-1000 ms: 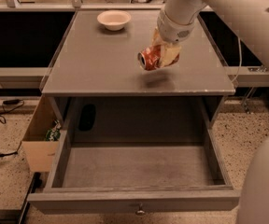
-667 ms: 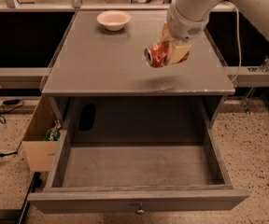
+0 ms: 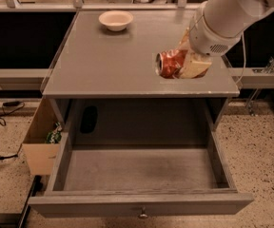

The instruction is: Place coke can into top drawer

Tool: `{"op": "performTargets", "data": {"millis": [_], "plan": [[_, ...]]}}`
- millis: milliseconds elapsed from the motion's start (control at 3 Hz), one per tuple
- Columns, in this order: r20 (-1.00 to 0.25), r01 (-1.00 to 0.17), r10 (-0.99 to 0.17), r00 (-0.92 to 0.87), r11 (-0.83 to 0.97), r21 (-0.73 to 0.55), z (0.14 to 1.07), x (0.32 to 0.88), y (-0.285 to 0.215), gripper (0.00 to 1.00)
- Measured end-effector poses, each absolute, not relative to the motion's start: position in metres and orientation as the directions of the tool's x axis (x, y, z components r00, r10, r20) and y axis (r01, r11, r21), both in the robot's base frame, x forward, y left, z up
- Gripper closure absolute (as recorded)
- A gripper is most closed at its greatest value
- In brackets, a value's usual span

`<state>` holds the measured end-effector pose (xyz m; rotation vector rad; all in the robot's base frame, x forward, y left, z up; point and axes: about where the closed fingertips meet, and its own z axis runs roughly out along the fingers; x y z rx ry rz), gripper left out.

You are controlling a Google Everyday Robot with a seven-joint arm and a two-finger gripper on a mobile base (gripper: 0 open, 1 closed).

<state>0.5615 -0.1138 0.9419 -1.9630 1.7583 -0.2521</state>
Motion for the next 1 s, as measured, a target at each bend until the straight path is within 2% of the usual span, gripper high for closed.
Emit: {"op": "performTargets", "data": {"millis": [333, 1000], "plan": [[-0.29, -0.896, -0.952, 0.104, 0.037, -0.442, 0.928, 0.533, -0.105, 1.0], [-0.314, -0.915, -0.945, 0.093, 0.044, -0.402, 0.906, 0.529, -0.101, 1.0]]}}
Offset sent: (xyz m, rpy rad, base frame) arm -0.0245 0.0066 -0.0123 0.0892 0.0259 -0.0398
